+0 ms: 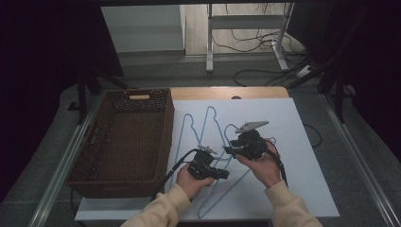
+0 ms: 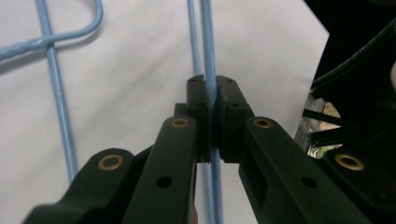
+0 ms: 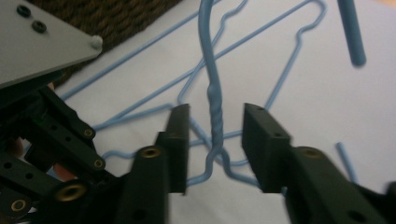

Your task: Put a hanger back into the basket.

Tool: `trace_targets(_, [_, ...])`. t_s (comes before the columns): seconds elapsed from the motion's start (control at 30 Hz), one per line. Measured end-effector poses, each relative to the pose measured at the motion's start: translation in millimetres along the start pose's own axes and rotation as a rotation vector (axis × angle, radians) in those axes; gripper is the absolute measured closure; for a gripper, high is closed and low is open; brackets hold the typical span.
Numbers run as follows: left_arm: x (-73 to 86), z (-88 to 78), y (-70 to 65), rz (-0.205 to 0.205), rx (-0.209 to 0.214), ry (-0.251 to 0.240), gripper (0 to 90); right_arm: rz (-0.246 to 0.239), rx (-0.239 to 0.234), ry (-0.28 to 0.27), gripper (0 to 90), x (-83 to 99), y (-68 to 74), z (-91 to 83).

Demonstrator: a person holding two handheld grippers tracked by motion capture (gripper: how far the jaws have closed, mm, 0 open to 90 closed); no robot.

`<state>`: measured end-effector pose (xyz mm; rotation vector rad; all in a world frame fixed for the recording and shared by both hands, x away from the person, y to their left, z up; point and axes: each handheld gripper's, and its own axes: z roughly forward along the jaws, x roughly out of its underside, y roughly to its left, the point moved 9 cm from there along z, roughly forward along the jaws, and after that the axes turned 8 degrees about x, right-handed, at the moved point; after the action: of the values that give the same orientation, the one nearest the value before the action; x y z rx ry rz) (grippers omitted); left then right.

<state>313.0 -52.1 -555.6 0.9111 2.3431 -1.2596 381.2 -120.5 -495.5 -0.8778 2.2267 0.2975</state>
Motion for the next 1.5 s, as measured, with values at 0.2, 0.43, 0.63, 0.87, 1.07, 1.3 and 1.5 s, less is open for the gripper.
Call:
trace_targets(0.2, [-8.8,-7.7,-5.5,0.02,0.005,-0.035,86.2,0.027,0.016,-0.113,38.0,-5.8,-9.4,-16.9])
trace_targets(0.43, [-27.5,-28.6,-18.4,0.052,0.032,-0.12,86.2,0.048,0.048,-0.293,29.4,2.7,-34.4,-50.2])
trace_targets(0.63, [-35.0,-37.3,-24.1,0.067,0.037,-0.134,86.2,0.089,0.009,-0.332,28.6,13.6,-46.9,-62.1])
trace_targets(0.87, [-45.1,-57.8,-26.6,0.075,0.034,-0.172,86.2,0.12,0.02,-0.325,27.7,31.1,-60.8,-70.0])
trace_targets(1.07, [-49.8,-80.3,-36.9,0.107,0.037,-0.207,86.1,0.139,0.026,-0.292,27.5,43.4,-68.2,-65.5])
trace_targets(1.3, [-54.9,-111.2,-43.8,0.134,0.022,-0.266,86.1,0.138,0.028,-0.254,27.3,50.3,-69.9,-58.4])
trace_targets(1.5, [-52.6,-151.6,-39.7,0.135,0.0,-0.32,86.1,0.128,0.019,-0.223,26.7,53.1,-67.8,-53.3])
